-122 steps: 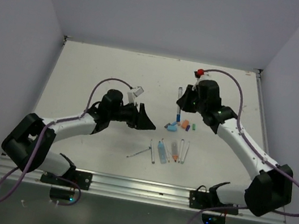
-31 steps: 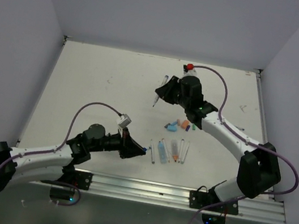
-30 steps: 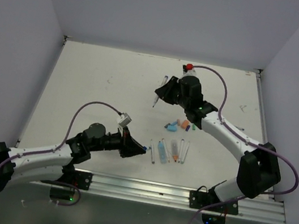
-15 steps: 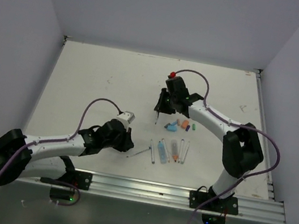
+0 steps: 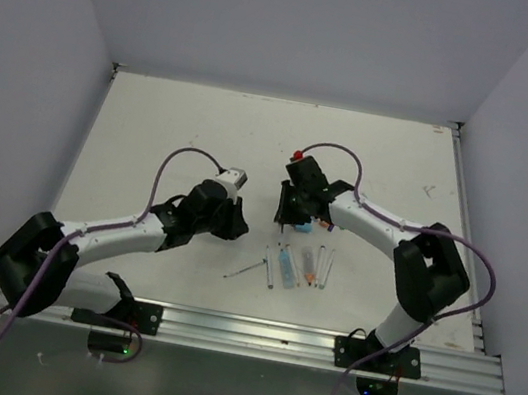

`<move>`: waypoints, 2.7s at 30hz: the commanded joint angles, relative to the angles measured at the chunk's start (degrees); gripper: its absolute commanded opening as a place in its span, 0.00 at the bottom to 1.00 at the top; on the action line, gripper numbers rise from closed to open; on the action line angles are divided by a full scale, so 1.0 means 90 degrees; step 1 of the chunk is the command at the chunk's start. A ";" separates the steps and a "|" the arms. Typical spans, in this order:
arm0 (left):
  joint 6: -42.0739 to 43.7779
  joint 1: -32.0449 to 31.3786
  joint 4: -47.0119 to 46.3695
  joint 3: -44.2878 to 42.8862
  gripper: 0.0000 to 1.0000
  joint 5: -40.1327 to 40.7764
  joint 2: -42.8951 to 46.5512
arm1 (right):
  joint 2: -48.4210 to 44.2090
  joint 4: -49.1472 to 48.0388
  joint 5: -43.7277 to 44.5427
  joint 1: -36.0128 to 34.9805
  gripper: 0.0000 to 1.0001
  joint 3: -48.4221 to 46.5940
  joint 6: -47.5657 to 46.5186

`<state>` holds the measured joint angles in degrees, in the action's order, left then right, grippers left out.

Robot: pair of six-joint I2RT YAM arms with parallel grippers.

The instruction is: Open the pen caps

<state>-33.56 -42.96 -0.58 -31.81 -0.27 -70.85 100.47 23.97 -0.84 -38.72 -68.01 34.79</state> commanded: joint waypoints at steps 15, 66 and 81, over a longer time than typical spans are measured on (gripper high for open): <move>-0.0031 0.0486 -0.1312 -0.2109 0.00 -0.2362 -0.2966 | -0.3223 0.1790 0.1490 0.0688 0.00 0.2302 0.0100; 0.0145 0.0887 -0.1010 -0.1524 0.50 -0.2460 -0.1357 | -0.2209 0.1809 0.1891 0.1762 0.59 0.1075 -0.0661; 0.0184 0.0887 -0.1049 -0.0528 0.50 -0.2606 -0.0409 | 0.0623 0.1713 0.2008 0.2798 0.59 -0.1281 -0.1833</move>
<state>-33.34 -35.35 -9.34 -37.36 -22.85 -76.64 104.86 39.62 17.02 -14.94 -76.36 21.93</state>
